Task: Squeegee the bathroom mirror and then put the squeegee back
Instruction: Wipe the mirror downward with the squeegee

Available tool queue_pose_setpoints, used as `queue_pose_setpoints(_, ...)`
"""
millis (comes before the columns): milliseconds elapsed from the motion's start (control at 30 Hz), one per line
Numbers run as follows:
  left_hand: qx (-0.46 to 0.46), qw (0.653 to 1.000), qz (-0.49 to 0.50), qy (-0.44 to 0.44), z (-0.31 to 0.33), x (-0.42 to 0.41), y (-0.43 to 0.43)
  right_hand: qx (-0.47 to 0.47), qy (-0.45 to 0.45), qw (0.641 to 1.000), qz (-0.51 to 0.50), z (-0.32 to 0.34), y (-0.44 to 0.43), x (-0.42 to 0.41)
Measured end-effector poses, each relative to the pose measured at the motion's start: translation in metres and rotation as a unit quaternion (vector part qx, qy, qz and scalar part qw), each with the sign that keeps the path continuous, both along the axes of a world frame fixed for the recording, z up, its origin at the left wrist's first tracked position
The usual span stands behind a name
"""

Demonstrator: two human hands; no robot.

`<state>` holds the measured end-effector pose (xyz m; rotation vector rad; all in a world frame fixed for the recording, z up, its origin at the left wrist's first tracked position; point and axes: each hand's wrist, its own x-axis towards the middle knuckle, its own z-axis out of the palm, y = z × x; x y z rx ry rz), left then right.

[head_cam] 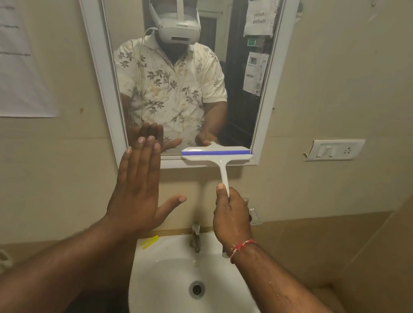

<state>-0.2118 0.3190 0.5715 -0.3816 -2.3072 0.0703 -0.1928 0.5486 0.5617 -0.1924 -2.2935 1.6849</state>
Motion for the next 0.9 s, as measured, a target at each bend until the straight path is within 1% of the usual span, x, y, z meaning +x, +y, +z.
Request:
queue_pose_setpoints(133,0.002,1.0,-0.002,-0.001,-0.002,0.002,0.001,0.003,-0.003,1.0,0.003,0.004,0.003,-0.001)
queue_pose_setpoints(267,0.009,1.0,-0.001,-0.006,-0.007,0.006,0.002,-0.016,0.007,1.0,0.016,0.004,0.004,0.005)
queue_pose_setpoints(367,0.013,1.0,-0.005,-0.01,-0.014,0.011,0.001,-0.004,0.017,1.0,0.02,0.003,0.007,0.016)
queue_pose_setpoints(433,0.016,1.0,-0.007,-0.013,-0.023,0.015,0.0,-0.013,0.012,1.0,0.019,-0.007,0.01,0.025)
queue_pose_setpoints(600,0.026,0.999,0.008,-0.046,-0.046,0.023,-0.007,-0.042,-0.072,0.997,0.002,-0.047,0.017,0.043)
queue_pose_setpoints(700,0.02,0.999,0.007,-0.034,-0.05,0.026,-0.01,-0.063,-0.035,0.997,-0.011,-0.065,0.018,0.054)
queue_pose_setpoints(733,0.02,0.999,0.007,-0.031,-0.051,0.026,-0.01,-0.064,-0.042,0.997,-0.013,-0.071,0.018,0.057)
queue_pose_setpoints(767,0.021,0.999,0.01,-0.031,-0.051,0.026,-0.009,-0.057,-0.08,0.995,-0.018,-0.082,0.02,0.055)
queue_pose_setpoints(833,0.02,0.999,0.016,-0.031,-0.051,0.027,-0.008,-0.052,-0.205,0.977,-0.014,-0.098,0.022,0.053)
queue_pose_setpoints(867,0.018,0.999,0.017,-0.031,-0.052,0.028,-0.008,-0.037,-0.237,0.971,-0.003,-0.103,0.024,0.055)
queue_pose_setpoints(900,0.017,0.999,0.016,-0.031,-0.052,0.028,-0.008,-0.017,-0.236,0.972,0.002,-0.105,0.025,0.055)
